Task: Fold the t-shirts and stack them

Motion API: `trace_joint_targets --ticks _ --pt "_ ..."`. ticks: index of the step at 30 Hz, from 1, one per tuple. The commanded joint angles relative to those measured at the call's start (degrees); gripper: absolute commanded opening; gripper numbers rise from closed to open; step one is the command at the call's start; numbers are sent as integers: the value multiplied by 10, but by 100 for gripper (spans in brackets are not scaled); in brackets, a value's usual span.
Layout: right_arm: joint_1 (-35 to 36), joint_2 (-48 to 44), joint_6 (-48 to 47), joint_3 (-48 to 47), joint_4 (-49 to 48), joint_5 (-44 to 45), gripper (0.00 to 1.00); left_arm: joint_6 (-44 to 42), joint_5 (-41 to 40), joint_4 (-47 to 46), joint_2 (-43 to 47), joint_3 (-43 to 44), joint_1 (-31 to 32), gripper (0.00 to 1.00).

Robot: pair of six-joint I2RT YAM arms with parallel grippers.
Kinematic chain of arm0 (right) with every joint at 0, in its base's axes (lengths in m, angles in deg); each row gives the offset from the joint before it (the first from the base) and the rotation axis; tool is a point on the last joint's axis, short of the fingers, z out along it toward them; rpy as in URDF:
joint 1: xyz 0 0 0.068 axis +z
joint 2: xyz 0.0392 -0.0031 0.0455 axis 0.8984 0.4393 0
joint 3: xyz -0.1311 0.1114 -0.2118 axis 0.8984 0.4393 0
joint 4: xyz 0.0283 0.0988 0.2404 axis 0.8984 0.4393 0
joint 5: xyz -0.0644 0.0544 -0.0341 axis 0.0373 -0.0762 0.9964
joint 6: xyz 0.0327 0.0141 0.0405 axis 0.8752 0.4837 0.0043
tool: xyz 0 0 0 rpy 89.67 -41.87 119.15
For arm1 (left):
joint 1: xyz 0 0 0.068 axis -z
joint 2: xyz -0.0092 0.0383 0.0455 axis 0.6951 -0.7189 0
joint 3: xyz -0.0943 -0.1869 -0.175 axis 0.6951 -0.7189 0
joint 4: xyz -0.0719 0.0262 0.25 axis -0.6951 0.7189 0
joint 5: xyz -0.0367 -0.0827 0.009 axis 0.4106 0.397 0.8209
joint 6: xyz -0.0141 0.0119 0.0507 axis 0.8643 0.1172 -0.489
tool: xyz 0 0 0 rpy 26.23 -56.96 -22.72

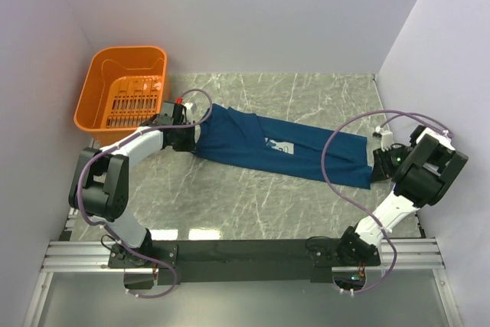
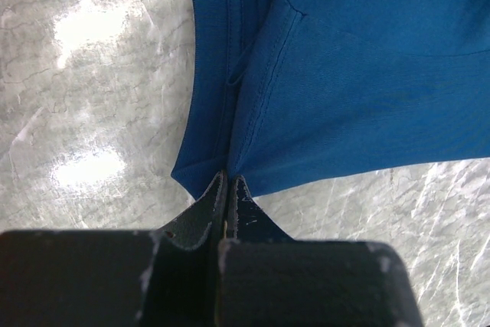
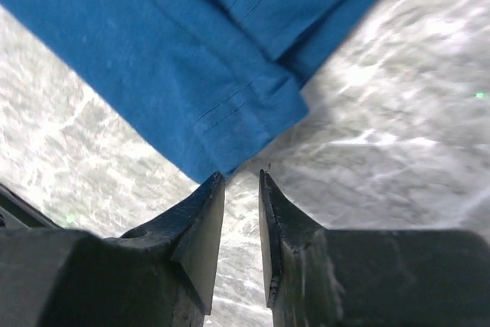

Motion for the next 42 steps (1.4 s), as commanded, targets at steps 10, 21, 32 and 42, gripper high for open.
trace_joint_targets --ticks 10,21,32,42 --pt "20 -4 143 -35 -39 -28 33 0 30 -16 20 4 -4 1" --pt "64 40 175 -197 20 -66 33 0 32 -19 18 6 -6 1" --pt "134 100 295 -230 -101 18 36 -3 31 -18 19 10 -7 3" --pt "149 153 339 -303 -90 72 36 -6 31 -14 14 25 -8 3"
